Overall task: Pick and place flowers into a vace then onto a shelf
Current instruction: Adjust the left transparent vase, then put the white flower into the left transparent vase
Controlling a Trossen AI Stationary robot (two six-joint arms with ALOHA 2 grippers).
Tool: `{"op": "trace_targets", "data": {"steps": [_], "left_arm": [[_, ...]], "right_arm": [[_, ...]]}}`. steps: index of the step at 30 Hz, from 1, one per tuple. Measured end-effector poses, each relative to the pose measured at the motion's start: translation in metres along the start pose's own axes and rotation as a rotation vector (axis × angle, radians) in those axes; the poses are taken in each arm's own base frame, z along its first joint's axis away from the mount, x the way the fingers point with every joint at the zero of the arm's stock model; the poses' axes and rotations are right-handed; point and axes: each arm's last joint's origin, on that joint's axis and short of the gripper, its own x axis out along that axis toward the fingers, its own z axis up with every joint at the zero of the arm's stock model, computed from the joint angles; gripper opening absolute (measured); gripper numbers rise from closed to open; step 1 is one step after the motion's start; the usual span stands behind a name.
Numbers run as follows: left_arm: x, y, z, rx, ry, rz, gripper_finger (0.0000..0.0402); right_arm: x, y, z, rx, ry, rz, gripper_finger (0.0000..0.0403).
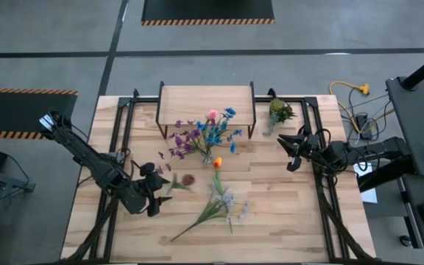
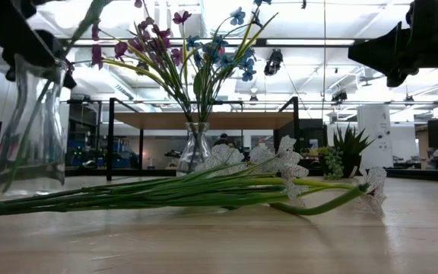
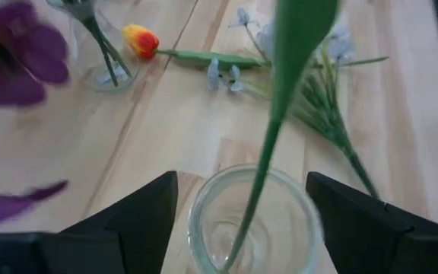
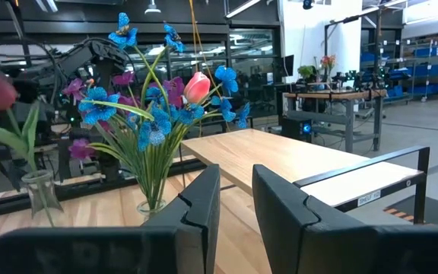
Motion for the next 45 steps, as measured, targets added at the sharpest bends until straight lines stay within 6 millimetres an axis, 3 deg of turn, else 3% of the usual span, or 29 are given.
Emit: {"op": "trace_targets", "data": {"steps": [12,18,23,28,36,45], "left_arm": [[-0.049,0.001,0.044,0.015,0.111,0.047,0.0274],[-0.073,-0.013,0.073,-0.048,0.111,-0.098,0.0274],[-0.081,-0.028,0.081,-0.027,0.108,-0.145,0.0274],[-0.077,-0.043,0.076,0.005,0.116,-0.138,0.0273],[-0.067,-0.069,0.066,-0.082,0.167,-0.118,0.0273],[-0.026,-0.109,0.051,-0.153,0.235,-0.01,0.0273]], "right_arm": [[0.0,0.0,0.0,0.004,0.0,0.0,0.0072],[0.0,0.0,0.0,0.003,0.0,0.0,0.0072],[0.0,0.0,0.0,0.003,0.0,0.0,0.0073],[0.0,0.0,0.0,0.004,0.0,0.001,0.0072],[0.0,0.0,0.0,0.015,0.0,0.002,0.0072],[0.0,0.0,0.0,0.014,0.0,0.001,0.0072]]}}
